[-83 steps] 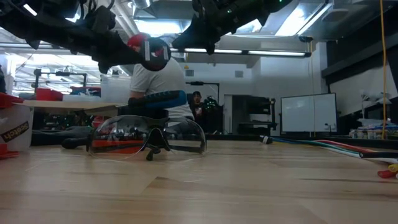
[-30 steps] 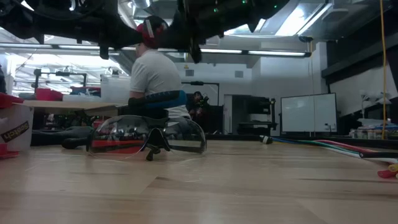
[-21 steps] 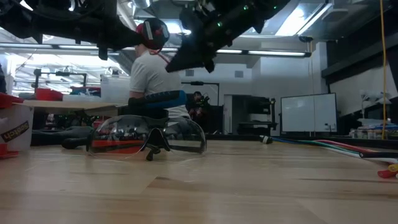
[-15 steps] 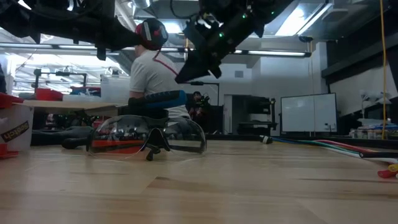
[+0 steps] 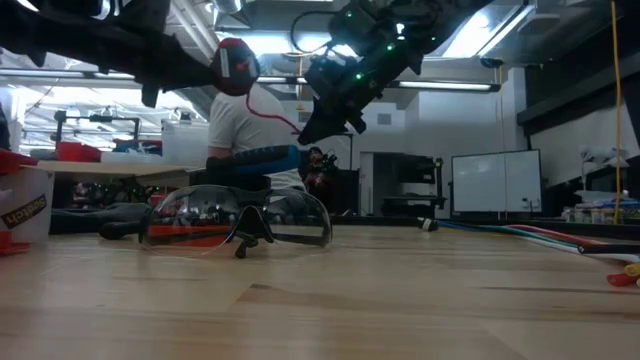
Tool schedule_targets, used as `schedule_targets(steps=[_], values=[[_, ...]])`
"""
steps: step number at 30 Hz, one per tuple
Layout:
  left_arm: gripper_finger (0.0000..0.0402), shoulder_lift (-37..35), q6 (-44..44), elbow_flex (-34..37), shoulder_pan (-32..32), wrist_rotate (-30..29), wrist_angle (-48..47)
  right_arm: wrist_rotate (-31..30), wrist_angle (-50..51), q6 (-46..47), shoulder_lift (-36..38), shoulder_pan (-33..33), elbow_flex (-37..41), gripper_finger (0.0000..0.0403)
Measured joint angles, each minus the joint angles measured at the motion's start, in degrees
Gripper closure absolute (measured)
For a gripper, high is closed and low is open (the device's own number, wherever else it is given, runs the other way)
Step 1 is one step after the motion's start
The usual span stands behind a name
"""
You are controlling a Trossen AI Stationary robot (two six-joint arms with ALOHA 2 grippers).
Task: Coil cords
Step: Uncoil the red wire from the black spool
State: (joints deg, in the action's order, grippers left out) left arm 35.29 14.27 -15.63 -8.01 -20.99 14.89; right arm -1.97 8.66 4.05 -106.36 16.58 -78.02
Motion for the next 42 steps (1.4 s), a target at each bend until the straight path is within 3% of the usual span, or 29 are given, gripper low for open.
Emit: schedule_targets(steps=[9,15,24,33,42], values=[[0.0401,-1.43,2.48,0.01,2.76,0.04,-4.75,0.03,-5.24,-1.55,5.07,2.64,0.00,0.0395],[0.0401,-1.40,3.17,-0.01,3.62,0.02,-6.55,3.58,-12.65,-1.55,8.23,2.63,0.00,0.0395],[0.0401,-0.95,3.95,-0.01,3.59,-1.24,-7.08,18.38,-25.30,4.51,9.35,1.42,0.00,0.0395],[0.0401,-0.95,3.79,0.00,2.97,-5.37,-6.42,22.69,-24.60,4.51,9.02,-5.75,0.00,0.0395],[0.0401,-0.97,3.63,0.00,0.35,-6.97,-3.94,23.08,-16.96,3.18,9.02,-11.11,0.00,0.0395]])
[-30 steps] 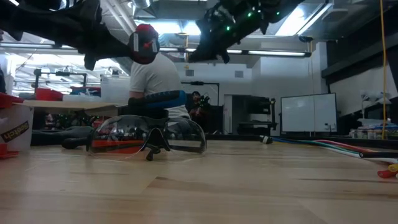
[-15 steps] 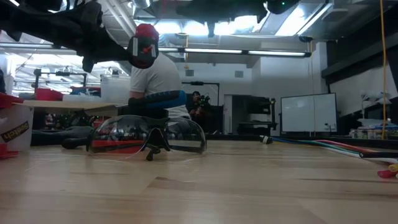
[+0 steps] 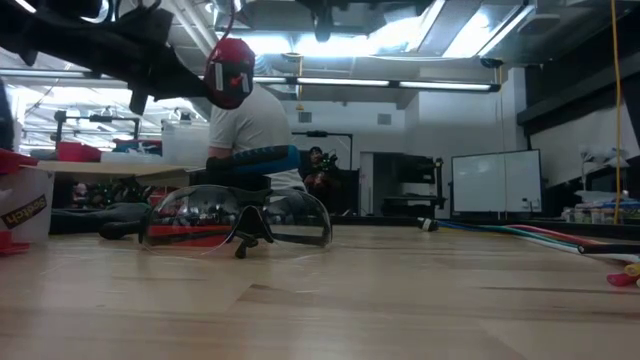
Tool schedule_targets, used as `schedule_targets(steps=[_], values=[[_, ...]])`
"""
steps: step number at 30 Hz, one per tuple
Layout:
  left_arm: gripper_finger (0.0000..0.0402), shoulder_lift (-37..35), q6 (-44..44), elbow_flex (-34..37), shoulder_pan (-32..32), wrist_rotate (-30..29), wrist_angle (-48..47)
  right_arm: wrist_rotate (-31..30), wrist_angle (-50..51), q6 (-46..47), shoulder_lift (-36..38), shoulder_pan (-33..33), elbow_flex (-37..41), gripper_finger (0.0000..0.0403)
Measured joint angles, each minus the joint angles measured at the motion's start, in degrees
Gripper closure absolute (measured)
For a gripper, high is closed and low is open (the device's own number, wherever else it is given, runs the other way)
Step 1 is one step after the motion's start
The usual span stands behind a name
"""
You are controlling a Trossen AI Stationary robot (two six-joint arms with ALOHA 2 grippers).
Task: Coil cords
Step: Uncoil the red wire from the black spool
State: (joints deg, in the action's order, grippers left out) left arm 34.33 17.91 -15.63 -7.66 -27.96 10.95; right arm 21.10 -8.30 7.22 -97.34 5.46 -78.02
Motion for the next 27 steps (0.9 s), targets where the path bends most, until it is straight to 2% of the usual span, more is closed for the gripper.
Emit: schedule_targets(steps=[5,8,10,16,18,21,27], values=[[0.0401,0.00,-1.79,0.01,-1.10,-0.07,3.68,-0.55,6.84,-0.07,0.00,-1.78,0.00,0.0395],[0.0401,0.00,-2.12,-0.01,-1.33,-0.03,5.59,-5.99,12.78,-0.17,0.00,-2.69,-0.02,0.0395],[0.0401,-0.06,-2.02,-0.01,-1.30,0.31,5.97,-11.99,17.92,-0.17,-0.02,-3.05,-0.02,0.0395],[0.0401,-0.07,-1.02,0.01,-0.05,3.51,6.04,-36.09,35.24,-0.05,-0.06,-1.94,-0.02,0.0395],[0.0401,-0.09,0.08,0.01,0.62,4.24,6.05,-41.32,38.60,1.23,-0.05,-0.80,-0.02,0.0395],[0.0401,-0.07,1.53,0.01,1.56,6.02,5.95,-44.14,40.40,1.60,-0.06,1.55,-0.02,0.0395],[0.0401,-0.07,3.92,0.01,3.81,7.03,4.98,-44.05,36.34,-0.48,-0.07,6.64,-0.02,0.0395]])
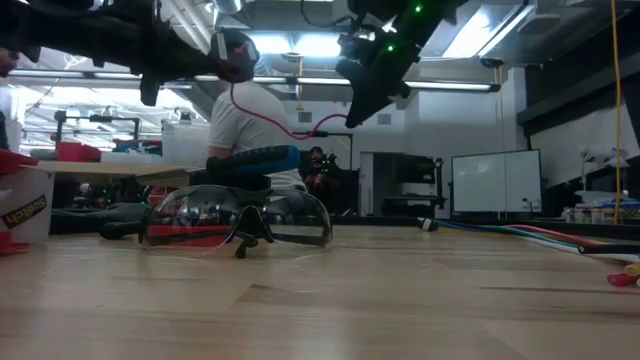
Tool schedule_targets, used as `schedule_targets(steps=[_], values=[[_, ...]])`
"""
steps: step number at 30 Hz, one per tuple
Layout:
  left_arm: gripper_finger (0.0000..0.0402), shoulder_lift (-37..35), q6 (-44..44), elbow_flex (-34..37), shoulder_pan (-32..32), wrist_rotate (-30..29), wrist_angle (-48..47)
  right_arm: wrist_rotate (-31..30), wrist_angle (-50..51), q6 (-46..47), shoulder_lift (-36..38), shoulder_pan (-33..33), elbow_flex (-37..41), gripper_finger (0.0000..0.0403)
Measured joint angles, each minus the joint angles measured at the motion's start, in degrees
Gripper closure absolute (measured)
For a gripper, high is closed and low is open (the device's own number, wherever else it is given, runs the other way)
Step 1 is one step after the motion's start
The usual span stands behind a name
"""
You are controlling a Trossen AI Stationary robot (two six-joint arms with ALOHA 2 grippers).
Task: Coil cords
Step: Uncoil the red wire from the black spool
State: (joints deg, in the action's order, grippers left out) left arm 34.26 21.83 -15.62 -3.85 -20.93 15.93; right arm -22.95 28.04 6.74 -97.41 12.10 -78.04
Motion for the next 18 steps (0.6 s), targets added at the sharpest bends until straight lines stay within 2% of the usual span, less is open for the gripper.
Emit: schedule_targets(steps=[4,6,11,18], values=[[0.0401,0.01,2.27,-0.01,1.34,0.00,-3.69,0.32,-4.81,-1.22,0.09,3.12,0.00,0.0395],[0.0401,0.00,3.68,0.00,1.81,-0.02,-5.83,2.90,-8.15,-1.40,0.10,4.55,0.00,0.0395],[0.0401,0.02,6.20,0.00,2.40,0.00,-10.71,14.56,-18.69,-1.65,0.50,7.16,-0.03,0.0395],[0.0401,0.00,6.98,-0.01,2.31,-1.22,-14.42,30.51,-32.56,-1.64,0.50,7.42,-0.04,0.0395]])
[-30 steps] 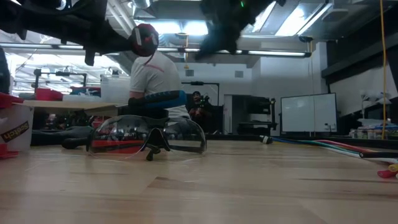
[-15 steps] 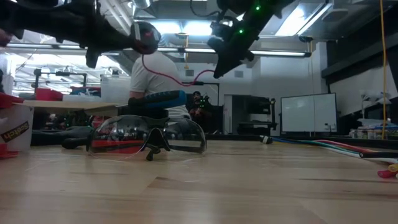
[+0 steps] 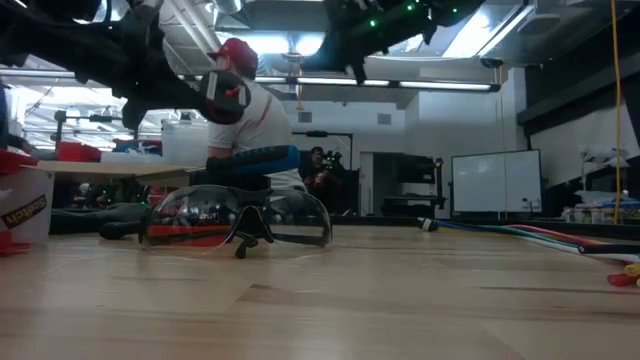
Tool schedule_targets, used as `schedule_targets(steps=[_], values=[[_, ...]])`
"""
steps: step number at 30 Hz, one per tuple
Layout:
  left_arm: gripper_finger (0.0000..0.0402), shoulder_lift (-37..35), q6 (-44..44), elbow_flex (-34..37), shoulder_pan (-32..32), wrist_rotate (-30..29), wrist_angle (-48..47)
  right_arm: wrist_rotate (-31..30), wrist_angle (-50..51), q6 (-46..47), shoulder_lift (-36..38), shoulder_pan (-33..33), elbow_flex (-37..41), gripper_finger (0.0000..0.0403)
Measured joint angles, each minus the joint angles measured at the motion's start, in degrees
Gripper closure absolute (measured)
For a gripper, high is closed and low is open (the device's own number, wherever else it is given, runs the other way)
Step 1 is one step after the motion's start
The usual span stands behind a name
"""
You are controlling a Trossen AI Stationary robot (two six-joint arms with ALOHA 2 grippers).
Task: Coil cords
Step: Uncoil the red wire from the black spool
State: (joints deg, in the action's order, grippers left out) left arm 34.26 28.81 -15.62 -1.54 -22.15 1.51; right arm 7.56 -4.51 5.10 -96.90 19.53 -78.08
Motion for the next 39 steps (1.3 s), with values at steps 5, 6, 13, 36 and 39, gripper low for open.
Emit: schedule_targets(steps=[5,6,13,36,39], values=[[0.0401,0.00,1.31,-0.01,0.00,-3.14,-2.84,10.67,-6.32,1.09,0.00,-0.04,0.00,0.0395],[0.0401,0.00,1.42,0.01,0.00,-3.78,-3.67,12.08,-7.04,1.18,0.00,-0.06,0.00,0.0395],[0.0401,0.09,1.24,0.01,0.00,-8.81,-4.42,19.22,-8.89,5.63,0.00,-0.40,0.00,0.0395],[0.0401,0.07,-14.33,0.01,-1.36,-21.16,13.06,9.39,17.02,3.45,0.00,-12.87,0.00,0.0395],[0.0401,0.07,-16.17,0.01,-2.23,-21.16,14.85,6.66,21.75,3.48,-0.02,-13.72,0.00,0.0395]])
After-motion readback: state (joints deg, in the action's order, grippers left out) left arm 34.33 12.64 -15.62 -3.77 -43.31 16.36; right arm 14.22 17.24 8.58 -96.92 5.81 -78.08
